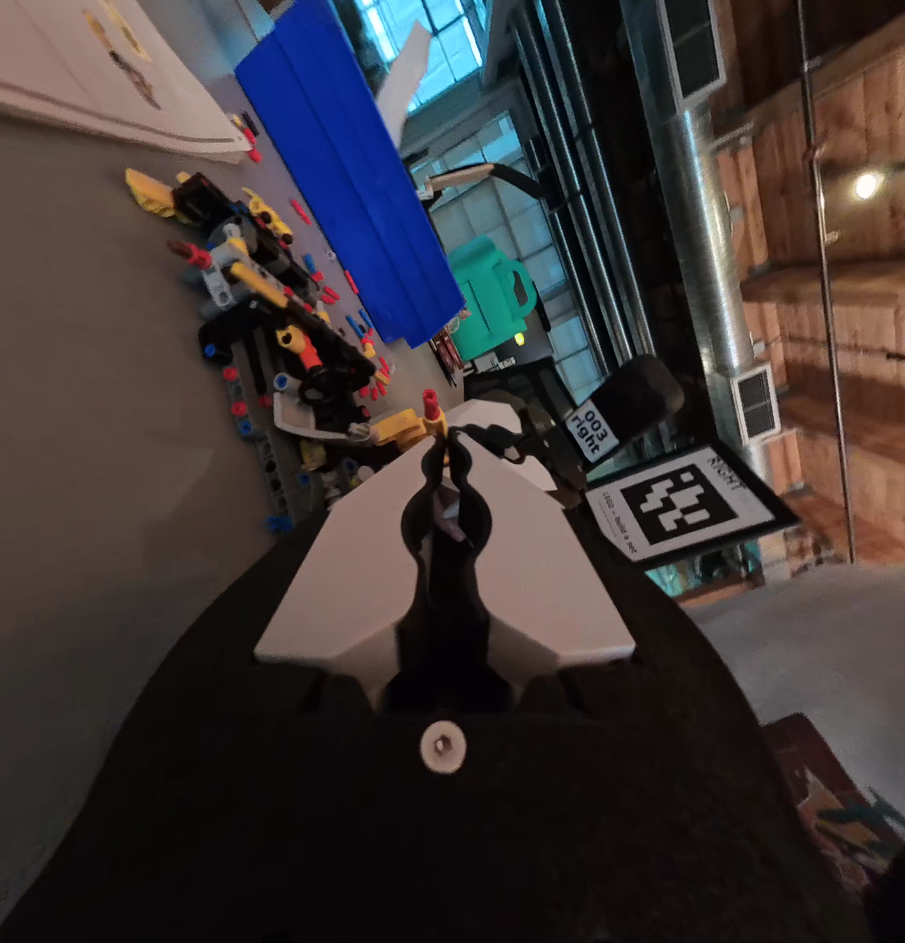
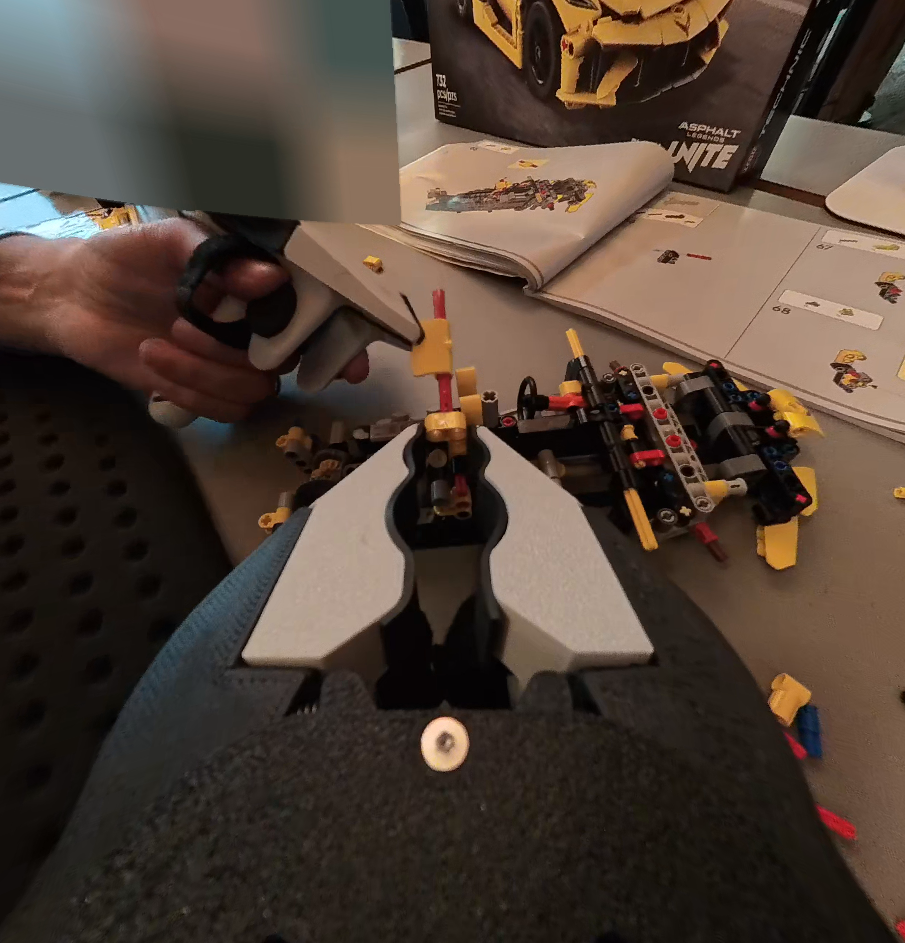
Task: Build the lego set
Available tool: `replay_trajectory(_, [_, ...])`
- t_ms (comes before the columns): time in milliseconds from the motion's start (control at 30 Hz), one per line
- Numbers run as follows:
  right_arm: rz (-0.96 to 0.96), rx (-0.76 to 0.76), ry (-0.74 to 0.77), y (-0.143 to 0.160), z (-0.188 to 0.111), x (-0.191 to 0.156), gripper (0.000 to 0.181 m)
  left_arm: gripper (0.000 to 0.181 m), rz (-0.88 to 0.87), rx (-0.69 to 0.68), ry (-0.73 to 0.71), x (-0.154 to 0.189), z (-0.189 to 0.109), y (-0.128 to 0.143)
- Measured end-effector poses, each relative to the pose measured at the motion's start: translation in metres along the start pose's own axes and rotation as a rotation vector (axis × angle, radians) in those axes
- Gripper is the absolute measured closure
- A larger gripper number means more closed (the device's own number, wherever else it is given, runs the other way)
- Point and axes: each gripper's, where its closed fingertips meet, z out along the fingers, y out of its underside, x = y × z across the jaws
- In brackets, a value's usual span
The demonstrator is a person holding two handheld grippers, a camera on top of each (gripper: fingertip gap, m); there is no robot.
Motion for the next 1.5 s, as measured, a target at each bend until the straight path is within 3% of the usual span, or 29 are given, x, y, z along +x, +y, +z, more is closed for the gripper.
replay_trajectory(233, [0.01, 0.004, -0.004, 0.0, 0.0, 0.001, 0.167, 0.18, -0.105, 0.081, -0.029, -0.006, 0.0, 0.002])
replay_trajectory(433, [0.014, 0.008, -0.012, 0.0, 0.0, 0.002, 0.167, 0.18, -0.167, 0.064, 0.011, -0.006, 0.002, 0.001])
replay_trajectory(667, [0.008, 0.007, -0.032, 0.001, -0.002, 0.001, 0.167, 0.18, -0.177, -0.074, 0.048, -0.007, 0.003, 0.004])
replay_trajectory(933, [-0.007, -0.004, -0.037, 0.002, -0.002, 0.0, 0.167, 0.18, -0.042, -0.249, 0.062, -0.006, 0.004, 0.007])
replay_trajectory(1067, [-0.043, -0.006, -0.027, 0.002, -0.002, -0.001, 0.168, 0.18, -0.111, -0.296, 0.091, -0.007, 0.003, 0.009])
replay_trajectory(1500, [-0.068, -0.01, -0.05, 0.003, -0.002, -0.006, 0.168, 0.181, 0.092, -0.484, 0.154, -0.002, 0.0, 0.014])
